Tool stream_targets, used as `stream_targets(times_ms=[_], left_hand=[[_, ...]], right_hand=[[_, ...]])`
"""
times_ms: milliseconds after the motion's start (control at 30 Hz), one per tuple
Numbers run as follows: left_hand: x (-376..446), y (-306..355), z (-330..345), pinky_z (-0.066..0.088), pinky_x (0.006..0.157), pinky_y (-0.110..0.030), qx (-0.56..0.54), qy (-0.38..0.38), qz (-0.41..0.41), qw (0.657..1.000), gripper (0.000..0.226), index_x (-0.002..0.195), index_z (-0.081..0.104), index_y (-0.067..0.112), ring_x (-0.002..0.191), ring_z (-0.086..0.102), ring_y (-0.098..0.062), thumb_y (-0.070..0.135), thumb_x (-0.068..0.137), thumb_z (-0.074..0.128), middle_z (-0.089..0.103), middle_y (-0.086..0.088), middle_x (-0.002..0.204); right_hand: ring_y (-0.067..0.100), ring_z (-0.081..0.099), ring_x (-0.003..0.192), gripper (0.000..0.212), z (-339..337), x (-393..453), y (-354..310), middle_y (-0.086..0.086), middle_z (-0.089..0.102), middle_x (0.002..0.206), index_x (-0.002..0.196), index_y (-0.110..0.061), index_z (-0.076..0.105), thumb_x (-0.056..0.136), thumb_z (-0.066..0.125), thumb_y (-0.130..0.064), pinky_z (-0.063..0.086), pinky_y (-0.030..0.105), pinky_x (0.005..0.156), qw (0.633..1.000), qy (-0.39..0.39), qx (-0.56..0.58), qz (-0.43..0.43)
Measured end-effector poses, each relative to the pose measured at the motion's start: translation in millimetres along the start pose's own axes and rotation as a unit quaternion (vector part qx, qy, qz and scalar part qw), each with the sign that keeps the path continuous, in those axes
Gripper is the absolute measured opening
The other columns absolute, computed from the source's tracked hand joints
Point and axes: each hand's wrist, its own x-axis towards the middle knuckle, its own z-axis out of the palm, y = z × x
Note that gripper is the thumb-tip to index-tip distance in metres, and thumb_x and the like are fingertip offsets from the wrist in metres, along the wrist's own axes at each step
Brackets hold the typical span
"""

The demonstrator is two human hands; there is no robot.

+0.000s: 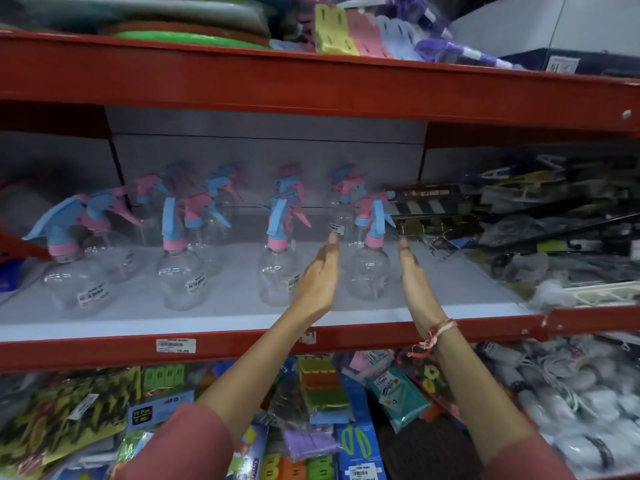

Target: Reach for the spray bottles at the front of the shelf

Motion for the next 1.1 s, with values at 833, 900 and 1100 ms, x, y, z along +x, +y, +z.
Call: stream_targets(times_ms=[833,900,1100], left_hand=[[-25.3,-2.0,3.5,0.029,0.068,-0.021,-0.178,-0.204,-0.059,0.961,0.073,0.069,0.028,0.035,0.07,0.025,-0.003,0.101,0.04,0.019,0.026,0.013,0.077],[-27.3,-1.3,3.5,0.031,0.071,-0.02,-0.169,-0.208,-0.062,0.961,0.074,0.07,0.029,0.035,0.07,0.025,-0.003,0.102,0.04,0.019,0.026,0.013,0.078],[-42.3,2.4,-2.8,0.019,0.119,-0.039,-0.155,-0.2,-0.07,0.965,0.101,0.146,0.027,0.013,0.137,0.037,-0.014,0.08,0.073,0.007,0.031,-0.005,0.154]], right_hand=[[0.002,0.044,0.121,0.073,-26.7,-45.5,-15.3,-0.015,0.043,0.132,0.145,-0.015,0.03,0.093,0.004,-0.058,0.026,0.014,0.104,0.984,-0.171,0.001,0.048],[0.001,0.037,0.124,0.077,-27.2,-48.7,-14.7,-0.015,0.039,0.131,0.146,-0.015,0.029,0.09,0.007,-0.063,0.021,0.02,0.108,0.985,-0.163,0.005,0.048],[0.016,0.045,0.13,0.077,-18.0,-59.1,-8.1,-0.003,0.046,0.144,0.135,-0.026,0.048,0.082,0.023,-0.076,0.033,0.034,0.108,0.999,0.034,-0.018,-0.003]])
